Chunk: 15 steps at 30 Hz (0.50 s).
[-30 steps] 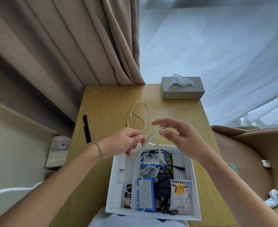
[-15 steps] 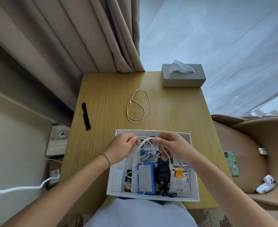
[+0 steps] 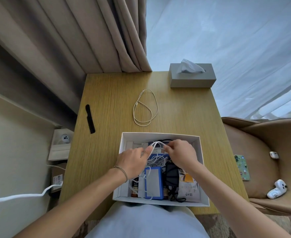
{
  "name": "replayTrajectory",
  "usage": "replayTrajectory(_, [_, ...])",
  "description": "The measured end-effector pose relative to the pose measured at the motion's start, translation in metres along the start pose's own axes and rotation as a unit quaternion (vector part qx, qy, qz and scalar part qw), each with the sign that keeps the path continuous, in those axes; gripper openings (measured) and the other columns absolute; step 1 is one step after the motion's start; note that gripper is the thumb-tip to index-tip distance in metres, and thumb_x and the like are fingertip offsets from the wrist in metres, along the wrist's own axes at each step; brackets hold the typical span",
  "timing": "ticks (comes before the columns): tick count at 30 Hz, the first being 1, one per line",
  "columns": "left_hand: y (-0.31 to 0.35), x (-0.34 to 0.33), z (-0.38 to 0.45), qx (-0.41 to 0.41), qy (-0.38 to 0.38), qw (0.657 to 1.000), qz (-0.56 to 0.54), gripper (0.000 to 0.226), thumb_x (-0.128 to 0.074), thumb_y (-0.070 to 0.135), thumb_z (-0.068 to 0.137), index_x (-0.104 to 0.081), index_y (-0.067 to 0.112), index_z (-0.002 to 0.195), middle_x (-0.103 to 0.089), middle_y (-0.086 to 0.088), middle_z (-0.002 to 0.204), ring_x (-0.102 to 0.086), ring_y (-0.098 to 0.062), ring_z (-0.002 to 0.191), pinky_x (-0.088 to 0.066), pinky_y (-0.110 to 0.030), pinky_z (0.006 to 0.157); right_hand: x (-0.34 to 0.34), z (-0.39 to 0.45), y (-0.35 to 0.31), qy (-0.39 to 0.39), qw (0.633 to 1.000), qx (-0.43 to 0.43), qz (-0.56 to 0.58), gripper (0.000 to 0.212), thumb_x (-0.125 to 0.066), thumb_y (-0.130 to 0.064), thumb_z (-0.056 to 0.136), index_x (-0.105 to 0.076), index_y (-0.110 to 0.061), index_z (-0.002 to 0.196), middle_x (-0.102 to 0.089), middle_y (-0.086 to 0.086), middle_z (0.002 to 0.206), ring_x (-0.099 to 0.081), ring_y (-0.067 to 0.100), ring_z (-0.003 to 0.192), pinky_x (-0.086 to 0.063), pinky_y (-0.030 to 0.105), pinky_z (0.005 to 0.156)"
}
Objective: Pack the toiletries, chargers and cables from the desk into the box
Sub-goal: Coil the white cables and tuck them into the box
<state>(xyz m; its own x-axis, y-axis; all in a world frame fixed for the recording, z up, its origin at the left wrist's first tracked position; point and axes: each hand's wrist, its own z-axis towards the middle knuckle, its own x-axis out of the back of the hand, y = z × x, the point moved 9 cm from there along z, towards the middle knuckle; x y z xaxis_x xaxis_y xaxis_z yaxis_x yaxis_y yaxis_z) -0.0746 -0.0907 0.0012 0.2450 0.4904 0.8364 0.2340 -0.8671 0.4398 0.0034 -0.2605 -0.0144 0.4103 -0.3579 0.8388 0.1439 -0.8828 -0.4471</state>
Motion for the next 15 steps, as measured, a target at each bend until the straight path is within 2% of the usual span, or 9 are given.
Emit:
replayTrajectory(2, [-0.001,0.003,0.000,0.015,0.019,1.000,-0.003,0.071,-0.003,0.071,0.091,-0.046,0.024,0.061,-0.052,0.003,0.056,-0.053,-0.015,0.056,-0.036,-0.032,0.054,0.002,0.002,0.001,0.016,0.999,0.005,-0.043,0.037,-0.053,-0.047,0.096,-0.076,-0.025,0.077,-0.063,-0.004,0.073,-0.060,0.018,0.071,-0.046,0.032,0.055])
replayTrajectory(4, [0.000,0.009,0.000,0.009,0.046,0.999,0.011,0.068,-0.008,0.067,0.095,-0.046,0.023,0.060,-0.050,0.002,0.053,-0.053,-0.018,0.054,-0.037,-0.032,0.053,0.006,0.003,0.002,0.034,0.997,0.002,-0.074,0.035,-0.056,-0.046,0.094,-0.077,-0.023,0.079,-0.060,-0.003,0.078,-0.058,0.019,0.077,-0.046,0.033,0.060])
replayTrajectory(6, [0.004,0.012,0.000,-0.010,0.061,0.996,0.060,0.066,-0.013,0.064,0.098,-0.049,0.021,0.063,-0.050,0.003,0.052,-0.053,-0.017,0.051,-0.041,-0.031,0.051,0.010,0.004,0.003,0.043,0.994,-0.008,-0.098,0.036,-0.058,-0.046,0.093,-0.076,-0.020,0.076,-0.064,-0.003,0.076,-0.060,0.020,0.074,-0.051,0.034,0.061])
replayTrajectory(8, [0.008,0.010,-0.001,-0.024,0.060,0.992,0.111,0.065,-0.017,0.056,0.102,-0.050,0.020,0.060,-0.048,0.003,0.050,-0.053,-0.017,0.049,-0.037,-0.029,0.047,0.014,0.005,0.002,0.050,0.992,-0.009,-0.117,0.038,-0.059,-0.045,0.093,-0.073,-0.018,0.071,-0.065,-0.003,0.068,-0.062,0.021,0.067,-0.049,0.033,0.056])
replayTrajectory(11, [0.002,0.004,0.004,0.011,0.019,0.988,0.153,0.062,-0.022,0.046,0.106,-0.046,0.019,0.056,-0.046,0.001,0.050,-0.050,-0.017,0.050,-0.033,-0.028,0.048,0.018,0.005,-0.005,0.060,0.990,0.021,-0.130,0.035,-0.061,-0.044,0.093,-0.074,-0.018,0.075,-0.070,-0.003,0.071,-0.064,0.021,0.070,-0.047,0.032,0.056])
replayTrajectory(13, [0.000,0.003,0.007,0.033,-0.003,0.985,0.170,0.058,-0.028,0.049,0.105,-0.045,0.019,0.058,-0.047,0.001,0.054,-0.050,-0.017,0.053,-0.036,-0.029,0.052,0.022,0.003,-0.013,0.070,0.987,0.056,-0.133,0.031,-0.059,-0.042,0.094,-0.075,-0.019,0.081,-0.072,-0.004,0.079,-0.065,0.020,0.078,-0.050,0.034,0.060])
replayTrajectory(15, [0.005,0.015,0.008,0.023,0.024,0.982,0.186,0.057,-0.032,0.055,0.102,-0.049,0.019,0.061,-0.048,0.002,0.054,-0.050,-0.016,0.051,-0.036,-0.028,0.050,0.028,-0.002,-0.023,0.096,0.981,0.093,-0.139,0.031,-0.055,-0.038,0.097,-0.073,-0.019,0.082,-0.070,-0.005,0.080,-0.063,0.020,0.077,-0.049,0.034,0.058])
